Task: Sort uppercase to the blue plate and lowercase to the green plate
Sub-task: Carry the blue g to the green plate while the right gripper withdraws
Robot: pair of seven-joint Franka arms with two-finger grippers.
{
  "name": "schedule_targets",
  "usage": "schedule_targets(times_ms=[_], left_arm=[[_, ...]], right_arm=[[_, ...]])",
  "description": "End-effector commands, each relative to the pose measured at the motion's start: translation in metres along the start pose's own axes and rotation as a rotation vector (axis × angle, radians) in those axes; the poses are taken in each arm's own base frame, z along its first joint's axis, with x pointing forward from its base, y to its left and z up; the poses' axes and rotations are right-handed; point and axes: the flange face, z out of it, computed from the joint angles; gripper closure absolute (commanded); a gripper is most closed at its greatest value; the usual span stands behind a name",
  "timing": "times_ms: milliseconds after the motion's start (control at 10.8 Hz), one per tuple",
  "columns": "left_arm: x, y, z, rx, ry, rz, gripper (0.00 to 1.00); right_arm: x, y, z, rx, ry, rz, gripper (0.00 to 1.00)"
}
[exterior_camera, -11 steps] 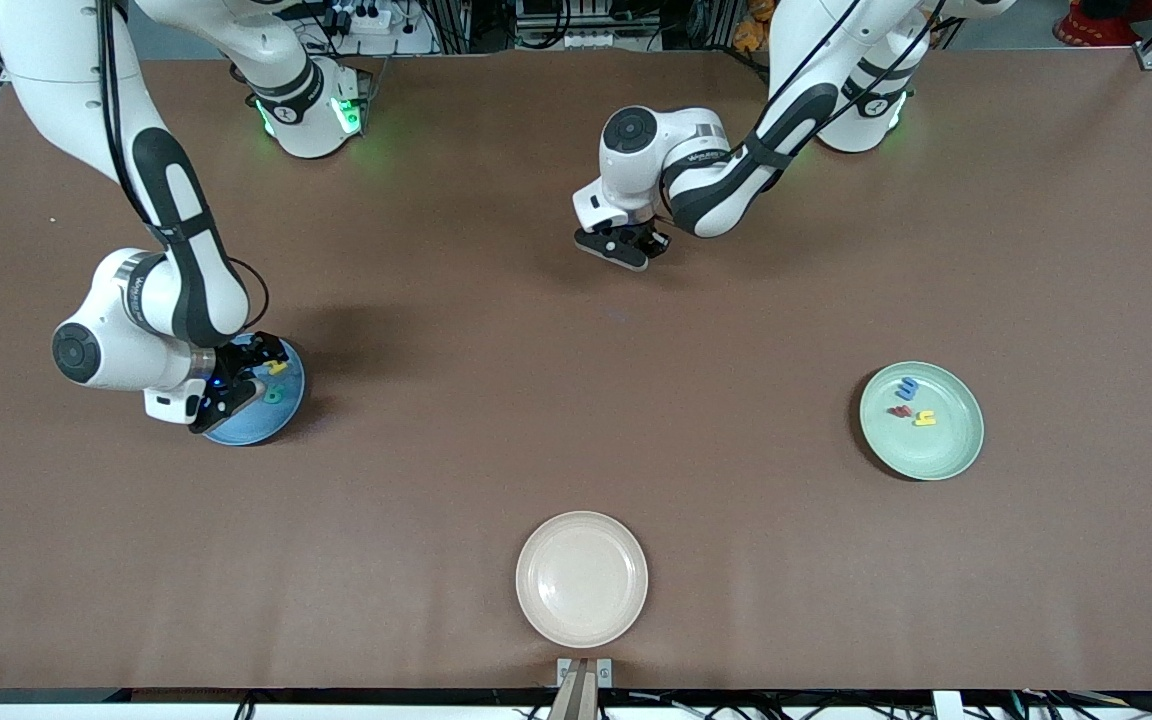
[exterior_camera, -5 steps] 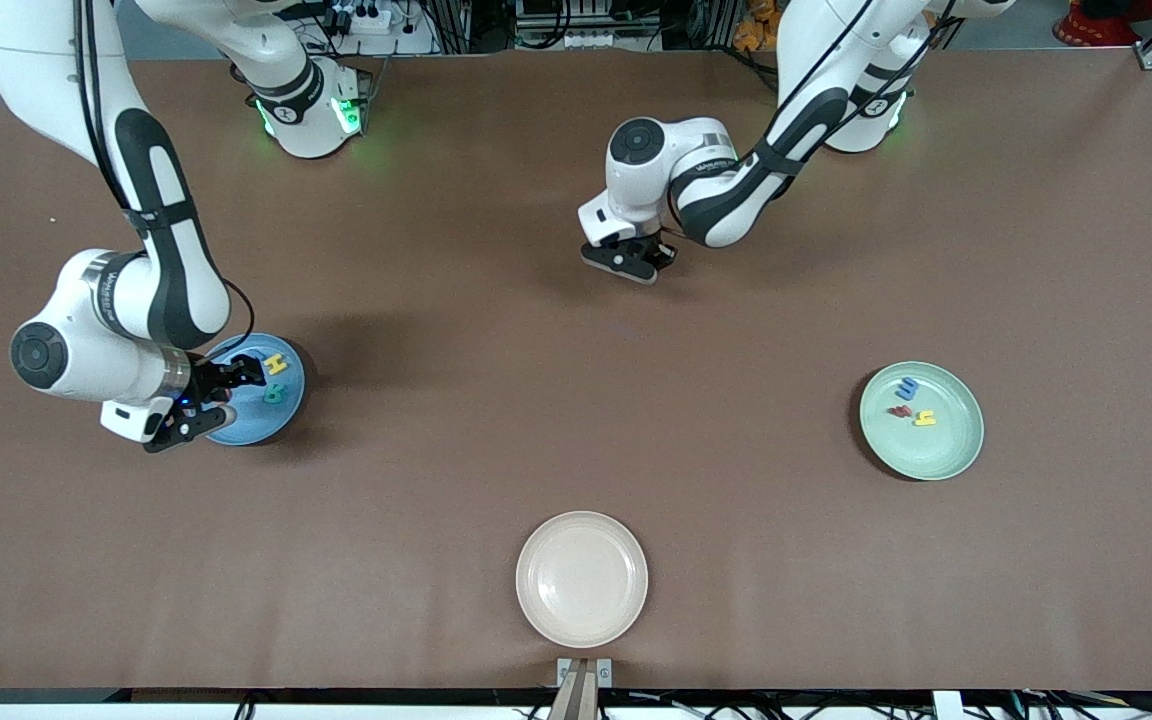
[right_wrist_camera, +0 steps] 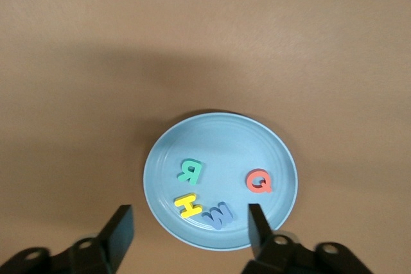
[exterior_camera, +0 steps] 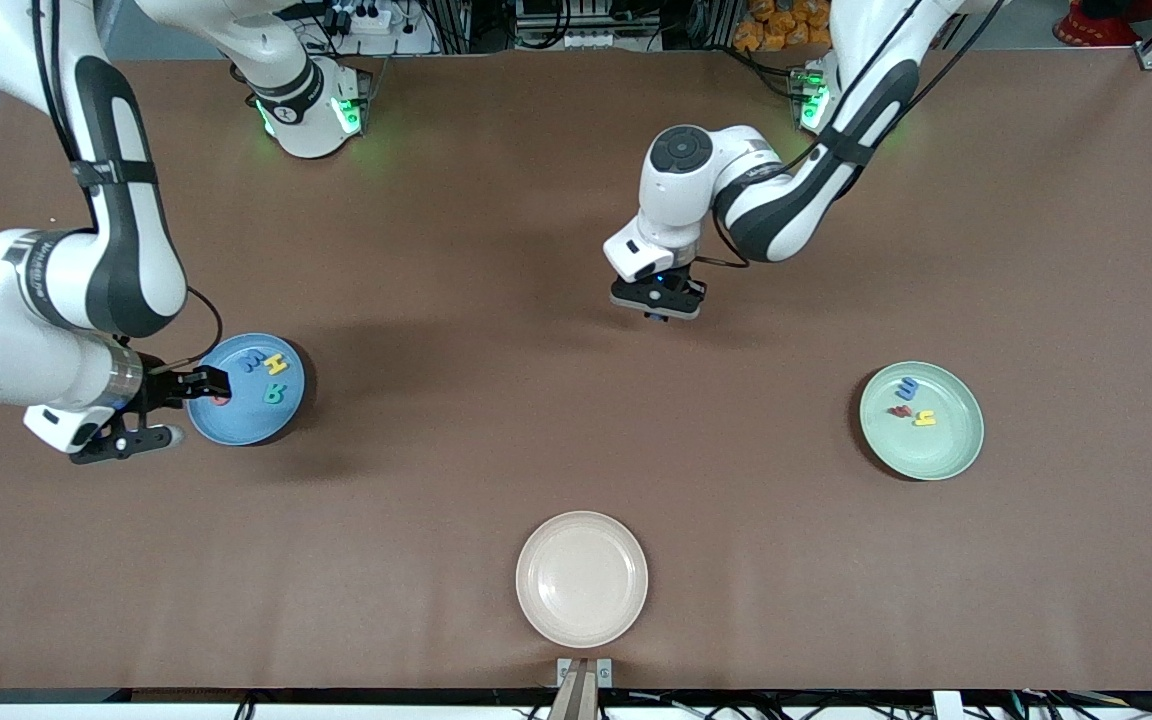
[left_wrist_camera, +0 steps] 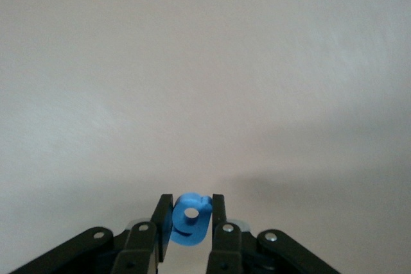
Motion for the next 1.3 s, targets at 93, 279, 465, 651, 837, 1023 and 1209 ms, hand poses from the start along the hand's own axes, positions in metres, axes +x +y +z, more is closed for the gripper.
schedule_targets(times_ms=[93,279,465,651,837,1023,1209], left_arm=[[0.048,-0.062,-0.030,0.012,0.015,-0.131,1.00],[0.080,-0.120,-0.045,0.083,-0.036,-0.137,1.00],[0.098,-0.197,-0.047,0.114,-0.077,-0.088,1.00],[0.103,-0.263,-0.044,0.133,-0.114,-0.012,1.00],[0.098,-0.329,-0.036,0.141,-0.161,0.051,1.00],[0.088,-0.385,-0.020,0.093,-0.210,0.097,1.00],[0.081,-0.413,0.001,0.061,-0.242,0.111,1.00]], right_arm=[[-0.008,-0.008,-0.079,0.006,-0.018,0.078,0.06],[-0.014,-0.019,-0.121,-0.045,0.003,0.069,0.05],[-0.022,-0.027,-0.143,-0.051,0.041,0.127,0.02],[-0.029,-0.027,-0.162,-0.050,0.070,0.146,0.00],[-0.041,-0.027,-0.190,-0.045,0.117,0.138,0.00],[-0.056,-0.032,-0.214,-0.066,0.155,0.121,0.00],[-0.063,-0.038,-0.226,-0.074,0.170,0.113,0.00]])
